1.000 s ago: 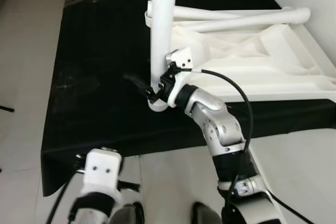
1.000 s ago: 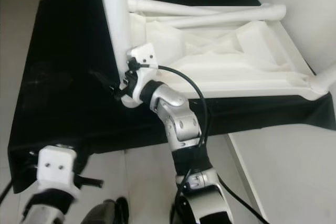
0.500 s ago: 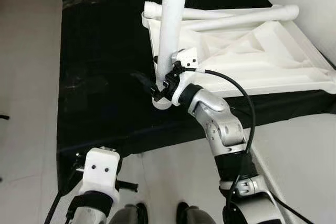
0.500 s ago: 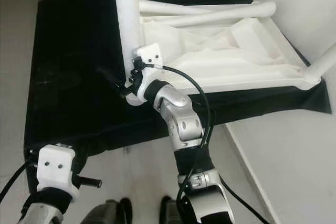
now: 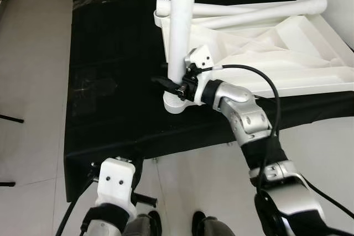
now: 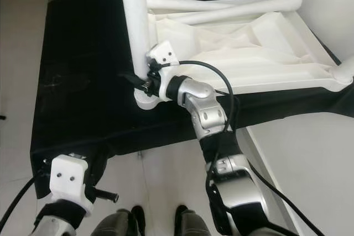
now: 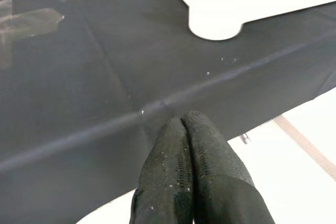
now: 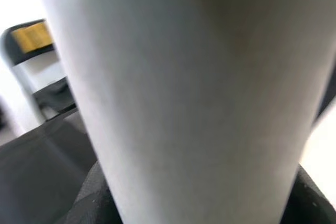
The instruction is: Building children table
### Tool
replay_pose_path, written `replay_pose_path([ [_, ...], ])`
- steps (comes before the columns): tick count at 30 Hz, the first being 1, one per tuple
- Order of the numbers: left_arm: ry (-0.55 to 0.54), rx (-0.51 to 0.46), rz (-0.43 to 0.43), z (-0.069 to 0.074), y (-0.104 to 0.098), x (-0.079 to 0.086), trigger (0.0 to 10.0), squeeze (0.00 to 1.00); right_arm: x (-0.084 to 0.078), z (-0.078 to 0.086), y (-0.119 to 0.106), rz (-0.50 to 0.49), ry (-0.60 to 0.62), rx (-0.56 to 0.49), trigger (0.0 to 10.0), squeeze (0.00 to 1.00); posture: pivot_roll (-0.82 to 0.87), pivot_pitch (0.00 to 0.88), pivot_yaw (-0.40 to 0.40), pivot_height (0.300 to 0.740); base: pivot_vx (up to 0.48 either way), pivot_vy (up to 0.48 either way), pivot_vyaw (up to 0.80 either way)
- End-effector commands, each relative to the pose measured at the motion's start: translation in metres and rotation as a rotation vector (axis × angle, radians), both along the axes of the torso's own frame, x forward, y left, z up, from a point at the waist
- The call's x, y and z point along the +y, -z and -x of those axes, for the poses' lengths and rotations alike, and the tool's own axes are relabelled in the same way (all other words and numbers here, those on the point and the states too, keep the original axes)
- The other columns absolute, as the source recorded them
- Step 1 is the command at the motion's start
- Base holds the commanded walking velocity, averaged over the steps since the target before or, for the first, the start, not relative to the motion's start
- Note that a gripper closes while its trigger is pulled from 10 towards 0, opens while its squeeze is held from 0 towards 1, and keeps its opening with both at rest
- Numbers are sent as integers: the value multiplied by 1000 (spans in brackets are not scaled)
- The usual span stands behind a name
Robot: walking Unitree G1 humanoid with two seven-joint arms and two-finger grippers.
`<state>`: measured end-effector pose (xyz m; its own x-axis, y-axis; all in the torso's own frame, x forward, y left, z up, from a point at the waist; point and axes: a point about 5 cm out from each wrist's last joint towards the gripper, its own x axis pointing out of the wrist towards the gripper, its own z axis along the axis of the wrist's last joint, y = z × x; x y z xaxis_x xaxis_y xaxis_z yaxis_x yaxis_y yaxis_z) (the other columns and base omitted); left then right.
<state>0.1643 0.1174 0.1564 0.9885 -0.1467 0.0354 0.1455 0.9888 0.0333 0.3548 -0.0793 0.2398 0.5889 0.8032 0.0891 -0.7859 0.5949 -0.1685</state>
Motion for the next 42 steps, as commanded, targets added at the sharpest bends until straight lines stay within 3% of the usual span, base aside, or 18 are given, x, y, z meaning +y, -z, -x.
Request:
replay_pose_path([
  [1,3,0,12,3,-2,0,10000,0,1,2,12,18,8,71,0,0,37,298,-23,740,0,0,0],
  [4,4,-1,13,3,-2,1,10000,0,1,7,18,8,17,88,0,0,37,298,-23,740,0,0,0],
  [6,6,-1,14,4,-2,1,10000,0,-4,14,30,-3,171,111,0,0,35,306,-19,740,0,0,0],
  [7,11,0,14,4,-3,2,10000,0,-20,27,48,6,434,153,0,0,31,315,-15,740,0,0,0],
  [11,16,3,15,4,-3,4,10000,0,-34,56,68,7,733,230,0,0,20,316,-6,740,0,0,0],
  [17,18,2,13,1,-3,5,10000,0,-10,52,62,-45,669,230,0,0,31,303,-4,740,0,0,0],
  [18,16,1,13,1,-2,5,10000,0,-6,47,58,-54,639,225,3529,0,32,301,-4,740,0,0,0],
  [19,15,1,13,1,-2,5,10000,0,-5,44,53,-56,631,222,3529,0,32,301,-4,740,0,0,0],
  [20,13,0,13,1,-2,5,10000,0,0,40,46,-83,571,210,10000,0,32,297,-7,740,0,0,0],
  [22,11,-1,12,1,-2,5,10000,0,3,37,40,-101,531,200,10000,0,32,297,-7,740,0,0,0],
  [23,10,-2,13,0,-2,5,10000,0,15,38,28,-154,362,186,10000,1000,32,293,-8,740,0,0,0],
  [25,10,-3,15,-1,-2,5,10000,0,25,41,8,-212,152,138,10000,1000,37,288,-12,740,0,0,0],
  [27,11,-3,16,-1,-2,4,10000,0,25,42,1,-223,103,112,10000,1000,37,288,-12,740,0,0,0],
  [28,14,-3,23,-2,-1,4,10000,0,18,35,-11,-129,-93,28,10000,780,35,276,-13,740,0,0,0],
  [29,15,-3,25,-3,-1,3,10000,0,13,31,-15,-74,-176,-4,10000,200,36,273,-15,740,0,0,0],
  [30,15,-3,25,-3,-1,3,10000,0,13,31,-15,-74,-176,-4,10000,200,36,273,-15,740,0,0,0],
  [31,16,-3,26,-3,-1,3,10000,0,10,28,-17,-39,-225,-22,10000,0,36,273,-15,740,0,0,0],
  [42,19,-4,36,-3,-1,0,10000,0,8,5,-31,97,-449,-27,10000,0,47,271,-23,740,0,0,0],
])
